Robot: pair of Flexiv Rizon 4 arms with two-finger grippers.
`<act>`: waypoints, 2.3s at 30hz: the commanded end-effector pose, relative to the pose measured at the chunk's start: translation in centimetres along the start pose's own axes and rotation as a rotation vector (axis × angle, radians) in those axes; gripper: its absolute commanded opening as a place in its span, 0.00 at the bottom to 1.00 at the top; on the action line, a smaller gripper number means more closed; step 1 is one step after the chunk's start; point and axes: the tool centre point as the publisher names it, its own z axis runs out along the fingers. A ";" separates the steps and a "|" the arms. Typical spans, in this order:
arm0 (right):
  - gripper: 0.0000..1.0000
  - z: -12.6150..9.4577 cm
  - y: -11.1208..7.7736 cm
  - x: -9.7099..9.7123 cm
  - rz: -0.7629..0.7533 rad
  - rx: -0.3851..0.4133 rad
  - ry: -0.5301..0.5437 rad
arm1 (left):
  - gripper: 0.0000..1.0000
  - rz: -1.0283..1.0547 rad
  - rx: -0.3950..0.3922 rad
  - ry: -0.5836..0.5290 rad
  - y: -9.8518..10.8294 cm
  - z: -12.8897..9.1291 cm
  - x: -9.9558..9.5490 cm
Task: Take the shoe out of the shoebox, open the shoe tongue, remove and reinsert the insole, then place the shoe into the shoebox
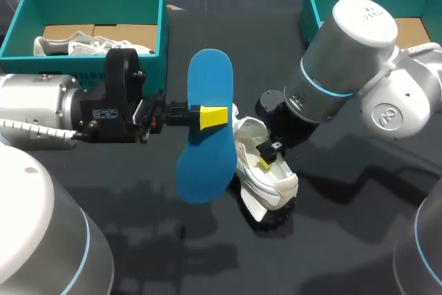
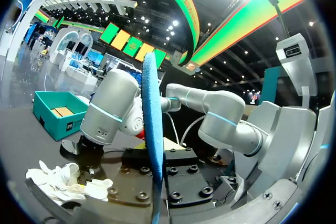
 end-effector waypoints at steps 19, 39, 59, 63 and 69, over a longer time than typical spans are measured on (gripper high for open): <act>0.00 1.6 -0.5 1.1 0.195 -0.035 0.019 | 0.00 0.000 0.002 -0.001 0.2 0.2 0.0; 0.00 1.9 -1.3 1.7 0.436 -0.091 -0.105 | 0.00 0.000 0.002 -0.001 0.2 0.2 0.0; 0.00 3.0 -1.6 2.0 0.461 -0.096 -0.139 | 0.00 0.000 0.002 -0.001 0.2 0.2 0.0; 0.00 3.2 -1.6 1.9 0.459 -0.095 -0.139 | 0.00 0.000 0.002 -0.001 0.2 0.2 0.0; 0.00 3.8 -1.7 1.7 0.450 -0.083 -0.142 | 0.00 0.000 0.002 -0.001 0.2 0.2 0.0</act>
